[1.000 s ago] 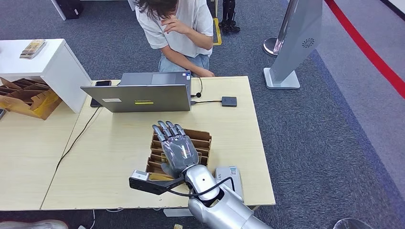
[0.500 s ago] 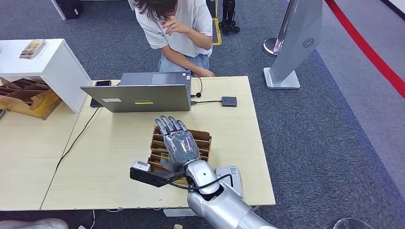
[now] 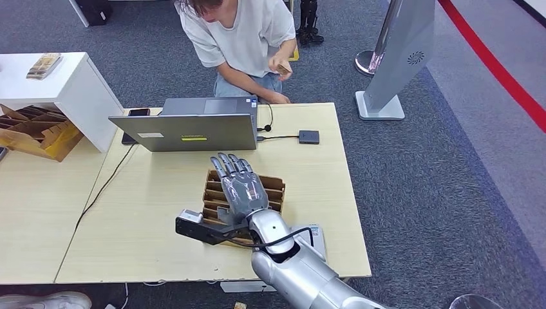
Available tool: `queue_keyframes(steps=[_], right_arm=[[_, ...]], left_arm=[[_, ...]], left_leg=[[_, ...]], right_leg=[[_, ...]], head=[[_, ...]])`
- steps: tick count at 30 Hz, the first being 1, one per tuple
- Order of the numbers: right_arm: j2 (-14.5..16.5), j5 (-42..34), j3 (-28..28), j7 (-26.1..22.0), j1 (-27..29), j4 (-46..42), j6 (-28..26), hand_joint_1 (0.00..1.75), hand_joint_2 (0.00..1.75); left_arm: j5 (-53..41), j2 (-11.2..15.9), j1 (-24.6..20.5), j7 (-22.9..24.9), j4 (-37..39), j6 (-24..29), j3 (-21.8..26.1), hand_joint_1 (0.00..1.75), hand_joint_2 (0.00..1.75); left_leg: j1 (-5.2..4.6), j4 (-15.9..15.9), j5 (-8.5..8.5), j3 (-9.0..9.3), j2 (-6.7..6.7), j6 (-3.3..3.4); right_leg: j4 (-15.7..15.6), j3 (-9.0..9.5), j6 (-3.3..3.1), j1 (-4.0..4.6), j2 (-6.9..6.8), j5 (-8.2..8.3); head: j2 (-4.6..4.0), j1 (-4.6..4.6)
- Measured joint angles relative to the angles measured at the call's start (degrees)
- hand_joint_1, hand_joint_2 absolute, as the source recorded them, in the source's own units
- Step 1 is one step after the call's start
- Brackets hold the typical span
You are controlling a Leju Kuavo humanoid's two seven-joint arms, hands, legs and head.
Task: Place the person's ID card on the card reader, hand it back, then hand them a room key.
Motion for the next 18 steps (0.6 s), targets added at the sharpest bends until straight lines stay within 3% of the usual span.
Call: queue_keyframes(steps=[12,18], right_arm=[[0.34,-0.03,0.00,0.01,-0.96,1.47,0.21,0.00,1.75],[0.35,0.37,0.00,0.43,-1.62,1.74,0.32,0.09,1.75]], left_arm=[[0.28,-0.05,0.00,0.00,0.00,0.00,-0.04,0.00,0.00],[0.60,-0.05,0.00,0.00,0.00,-0.01,-0.04,0.00,0.00]], left_leg=[[0.00,0.00,0.00,0.00,0.00,0.00],[0.00,0.00,0.00,0.00,0.00,0.00]], right_leg=[[0.00,0.00,0.00,0.00,0.00,0.00],[0.00,0.00,0.00,0.00,0.00,0.00]], head=[[0.00,0.00],[0.00,0.00]])
